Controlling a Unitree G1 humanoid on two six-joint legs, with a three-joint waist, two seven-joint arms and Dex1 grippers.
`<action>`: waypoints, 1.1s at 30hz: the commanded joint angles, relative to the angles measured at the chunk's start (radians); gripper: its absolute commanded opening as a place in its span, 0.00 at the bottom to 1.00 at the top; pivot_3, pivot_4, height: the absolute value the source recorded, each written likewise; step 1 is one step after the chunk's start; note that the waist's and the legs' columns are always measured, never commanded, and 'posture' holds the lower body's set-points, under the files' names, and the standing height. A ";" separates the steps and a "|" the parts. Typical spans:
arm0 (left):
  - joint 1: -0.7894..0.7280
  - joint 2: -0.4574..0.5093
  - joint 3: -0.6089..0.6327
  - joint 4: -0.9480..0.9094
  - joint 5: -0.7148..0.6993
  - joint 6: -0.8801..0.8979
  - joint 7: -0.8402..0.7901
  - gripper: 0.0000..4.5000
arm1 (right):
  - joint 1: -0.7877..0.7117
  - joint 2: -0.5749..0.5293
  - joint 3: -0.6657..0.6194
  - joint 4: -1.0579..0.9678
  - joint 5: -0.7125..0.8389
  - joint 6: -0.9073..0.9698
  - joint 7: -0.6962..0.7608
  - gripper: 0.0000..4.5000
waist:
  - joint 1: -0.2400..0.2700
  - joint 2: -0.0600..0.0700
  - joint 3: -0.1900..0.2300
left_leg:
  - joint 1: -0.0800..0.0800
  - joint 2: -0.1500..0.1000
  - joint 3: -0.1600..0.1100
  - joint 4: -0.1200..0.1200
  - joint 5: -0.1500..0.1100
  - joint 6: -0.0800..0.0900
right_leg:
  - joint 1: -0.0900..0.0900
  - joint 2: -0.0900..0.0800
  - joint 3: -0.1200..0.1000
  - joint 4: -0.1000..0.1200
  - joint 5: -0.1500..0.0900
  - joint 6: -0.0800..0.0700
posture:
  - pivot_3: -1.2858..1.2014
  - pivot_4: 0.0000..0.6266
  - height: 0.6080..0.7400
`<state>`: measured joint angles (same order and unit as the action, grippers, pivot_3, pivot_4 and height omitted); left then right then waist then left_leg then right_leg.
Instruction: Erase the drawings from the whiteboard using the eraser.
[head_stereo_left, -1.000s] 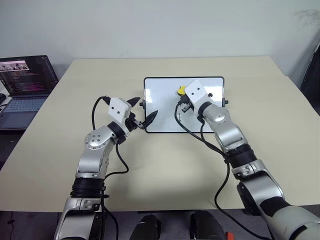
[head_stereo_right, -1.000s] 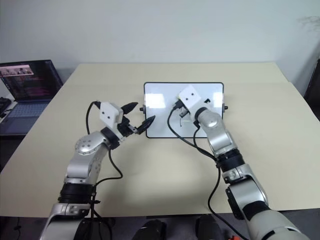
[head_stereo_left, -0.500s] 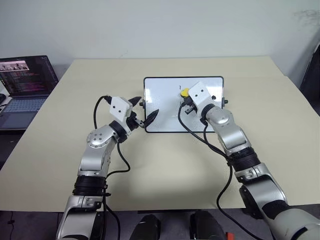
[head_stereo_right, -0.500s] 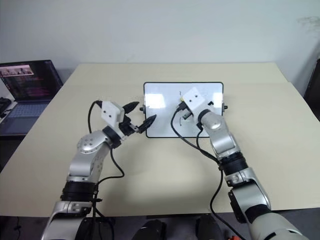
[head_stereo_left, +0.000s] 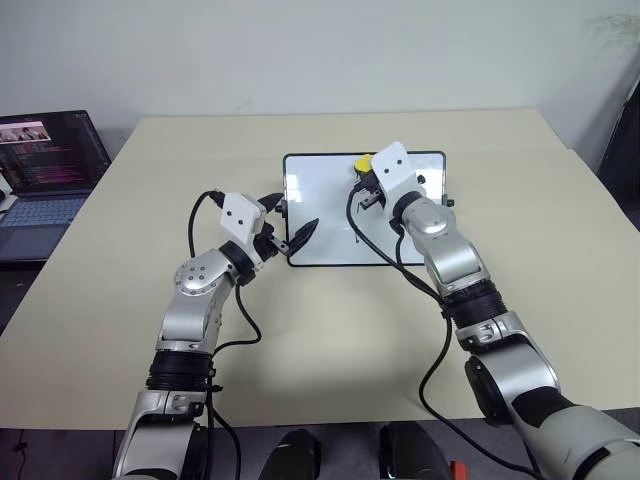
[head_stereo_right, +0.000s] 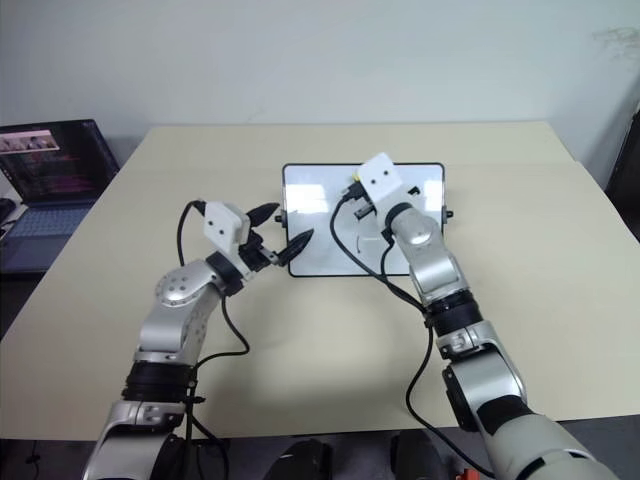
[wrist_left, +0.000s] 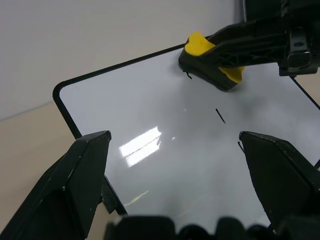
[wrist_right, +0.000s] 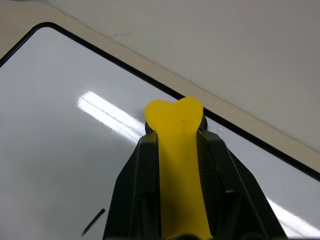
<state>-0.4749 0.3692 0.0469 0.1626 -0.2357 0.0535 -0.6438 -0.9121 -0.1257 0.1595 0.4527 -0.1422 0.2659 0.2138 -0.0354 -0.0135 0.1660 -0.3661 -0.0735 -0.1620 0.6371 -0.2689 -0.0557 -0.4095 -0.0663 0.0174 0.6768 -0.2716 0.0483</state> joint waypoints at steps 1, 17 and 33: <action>-0.012 0.010 0.013 -0.034 -0.003 -0.017 0.002 1.00 | -0.057 0.009 -0.005 0.023 -0.008 -0.048 -0.016 0.18 | 0.000 0.000 0.000 | 0.000 0.000 0.000 0.000 0.000 0.000 | 0.000 0.000 0.000 0.000 0.000 0.000 | 0.52 0.24 1.00; 0.006 0.004 0.013 -0.065 -0.006 -0.007 0.017 1.00 | -0.002 -0.020 0.029 0.010 -0.051 0.006 0.013 0.18 | -0.003 0.000 0.000 | 0.000 0.000 0.000 0.000 0.000 0.000 | 0.000 0.000 0.000 0.001 0.000 0.000 | 0.52 0.24 1.00; -0.010 -0.009 0.002 -0.046 -0.007 -0.013 0.012 1.00 | 0.108 -0.076 0.028 -0.138 -0.059 0.127 0.046 0.18 | 0.003 0.000 0.000 | 0.001 0.000 -0.001 0.001 0.000 0.000 | 0.002 0.000 -0.001 0.001 0.000 0.000 | 0.52 0.24 1.00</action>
<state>-0.4649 0.3575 0.0463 0.1434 -0.2366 0.0576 -0.6263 -0.8237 -0.1849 0.1899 0.3184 -0.1833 0.3621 0.2602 -0.0327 -0.0136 0.1658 -0.3651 -0.0737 -0.1626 0.6385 -0.2690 -0.0554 -0.4078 -0.0662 0.0169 0.6780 -0.2716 0.0483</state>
